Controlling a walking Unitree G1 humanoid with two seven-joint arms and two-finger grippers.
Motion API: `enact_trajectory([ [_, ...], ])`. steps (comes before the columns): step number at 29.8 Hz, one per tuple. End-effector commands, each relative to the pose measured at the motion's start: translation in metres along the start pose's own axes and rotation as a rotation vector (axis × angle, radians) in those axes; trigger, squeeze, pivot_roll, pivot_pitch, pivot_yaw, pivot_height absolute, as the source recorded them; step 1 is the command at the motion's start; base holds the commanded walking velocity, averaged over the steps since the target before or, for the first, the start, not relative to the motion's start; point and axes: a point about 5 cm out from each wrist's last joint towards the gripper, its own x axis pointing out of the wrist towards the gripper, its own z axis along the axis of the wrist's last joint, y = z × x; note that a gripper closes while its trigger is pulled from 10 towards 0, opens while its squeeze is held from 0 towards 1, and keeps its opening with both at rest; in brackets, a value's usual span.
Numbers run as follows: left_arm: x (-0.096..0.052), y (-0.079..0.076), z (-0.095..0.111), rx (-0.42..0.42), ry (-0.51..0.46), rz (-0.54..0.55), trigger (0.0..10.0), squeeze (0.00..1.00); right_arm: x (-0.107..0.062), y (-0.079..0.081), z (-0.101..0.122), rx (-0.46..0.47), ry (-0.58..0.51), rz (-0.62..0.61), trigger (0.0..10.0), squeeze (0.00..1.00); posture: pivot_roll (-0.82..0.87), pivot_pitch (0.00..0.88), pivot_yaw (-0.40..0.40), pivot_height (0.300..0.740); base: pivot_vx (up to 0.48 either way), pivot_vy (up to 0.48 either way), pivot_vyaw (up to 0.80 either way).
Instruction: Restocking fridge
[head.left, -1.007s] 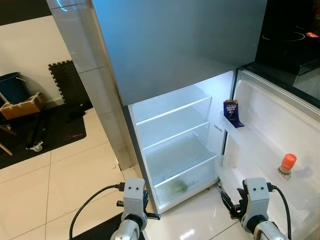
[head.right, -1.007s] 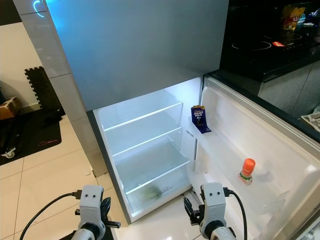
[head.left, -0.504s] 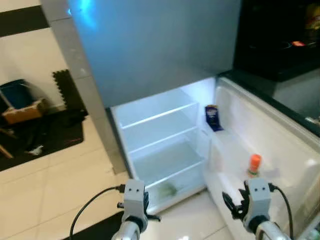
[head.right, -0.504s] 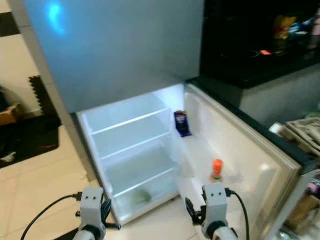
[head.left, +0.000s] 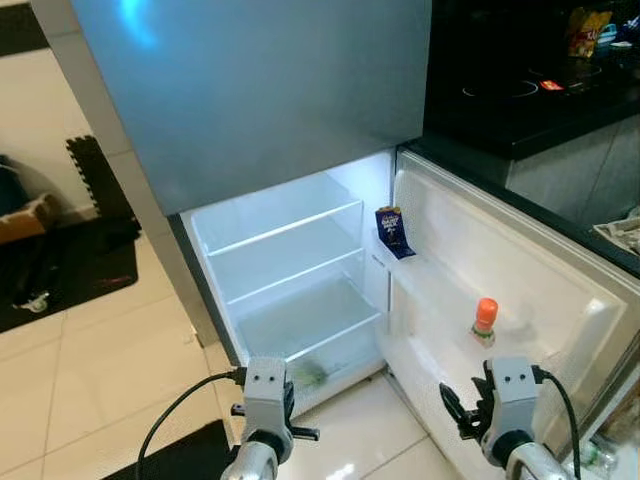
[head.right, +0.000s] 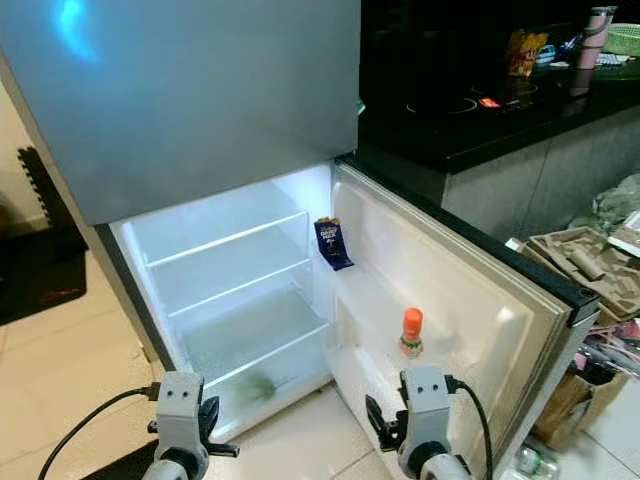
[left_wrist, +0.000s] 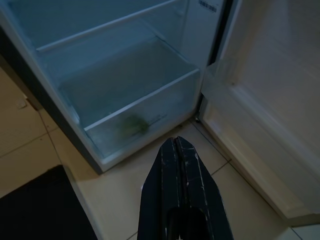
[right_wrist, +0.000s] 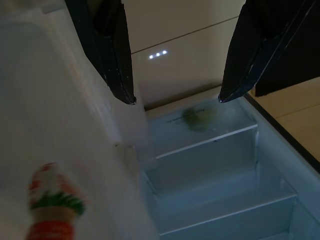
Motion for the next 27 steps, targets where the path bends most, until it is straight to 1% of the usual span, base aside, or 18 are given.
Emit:
enact_trajectory([
  [1,-0.003,0.004,-0.006,-0.015,0.024,0.015,10.0,0.00,0.001,0.004,-0.001,0.003,0.008,0.010,10.0,0.00,-0.10,0.100,0.079,0.740,0.000,0.000,0.00],
  [7,-0.002,0.004,-0.005,-0.018,0.022,0.015,10.0,0.00,-0.001,-0.003,-0.001,0.006,0.018,0.004,10.0,0.00,-0.10,0.102,0.078,0.740,0.000,0.000,0.00],
  [8,-0.002,0.004,-0.005,-0.018,0.022,0.015,10.0,0.00,-0.005,-0.004,-0.003,0.028,0.041,0.042,10.0,0.00,-0.10,0.102,0.078,0.740,0.000,0.000,0.00],
  [9,-0.002,0.004,-0.005,-0.018,0.022,0.015,10.0,0.00,-0.005,-0.004,-0.003,0.028,0.041,0.042,10.0,0.00,-0.10,0.102,0.078,0.740,0.000,0.000,0.00],
  [11,-0.003,0.005,-0.005,-0.020,0.020,0.016,10.0,0.00,-0.013,0.002,-0.012,0.063,0.116,0.169,10.0,0.00,-0.10,0.107,0.074,0.740,0.000,0.000,0.00],
  [12,-0.003,0.005,-0.005,-0.020,0.020,0.016,10.0,0.00,-0.013,0.002,-0.012,0.063,0.116,0.169,10.0,0.00,-0.10,0.107,0.074,0.740,0.000,0.000,0.00],
  [13,-0.003,0.005,-0.005,-0.021,0.020,0.016,10.0,0.00,-0.022,0.007,-0.020,0.041,0.170,0.262,10.0,0.00,-0.10,0.107,0.074,0.740,0.000,0.000,0.00],
  [14,-0.003,0.005,-0.005,-0.023,0.020,0.017,10.0,0.00,-0.035,0.007,-0.033,-0.006,0.267,0.357,10.0,0.00,-0.09,0.112,0.071,0.740,0.000,0.000,0.00],
  [15,-0.004,0.005,-0.005,-0.023,0.020,0.017,10.0,0.00,-0.050,-0.001,-0.046,-0.062,0.363,0.396,10.0,0.00,-0.09,0.112,0.071,0.740,0.000,0.000,0.00],
  [16,-0.004,0.005,-0.005,-0.023,0.020,0.017,10.0,0.00,-0.050,-0.001,-0.046,-0.062,0.363,0.396,10.0,0.00,-0.09,0.112,0.071,0.740,0.000,0.000,0.00],
  [17,-0.004,0.005,-0.006,-0.023,0.020,0.018,10.0,0.00,-0.059,-0.007,-0.054,-0.098,0.425,0.411,10.0,0.00,-0.09,0.112,0.071,0.740,0.000,0.000,0.00],
  [19,-0.005,0.006,-0.006,-0.025,0.020,0.021,10.0,0.00,-0.066,-0.030,-0.057,-0.087,0.461,0.312,10.0,0.00,-0.09,0.120,0.068,0.740,0.000,0.000,0.00],
  [20,-0.006,0.007,-0.006,-0.025,0.020,0.023,10.0,0.00,-0.067,-0.041,-0.054,-0.075,0.459,0.257,10.0,0.00,-0.09,0.120,0.068,0.740,0.000,0.000,0.00],
  [21,-0.006,0.008,-0.006,-0.025,0.021,0.024,10.0,0.00,-0.069,-0.056,-0.051,-0.084,0.466,0.184,10.0,0.00,-0.09,0.121,0.070,0.740,0.000,0.000,0.00],
  [23,-0.006,0.008,-0.006,-0.025,0.022,0.025,10.0,0.00,-0.072,-0.078,-0.048,-0.094,0.495,0.078,10.0,0.00,-0.09,0.122,0.073,0.740,0.000,0.000,0.00],
  [24,-0.006,0.009,-0.006,-0.023,0.023,0.022,10.0,0.00,-0.076,-0.099,-0.047,-0.108,0.543,-0.032,10.0,0.00,-0.09,0.122,0.074,0.740,0.000,0.000,0.00],
  [25,-0.006,0.009,-0.006,-0.023,0.023,0.022,10.0,0.00,-0.076,-0.099,-0.047,-0.108,0.543,-0.032,10.0,0.00,-0.09,0.122,0.074,0.740,0.000,0.000,0.00],
  [27,-0.006,0.009,-0.006,-0.023,0.023,0.021,10.0,0.00,-0.079,-0.106,-0.045,-0.117,0.569,-0.064,10.0,0.00,-0.09,0.122,0.074,0.740,0.000,0.000,0.00],
])
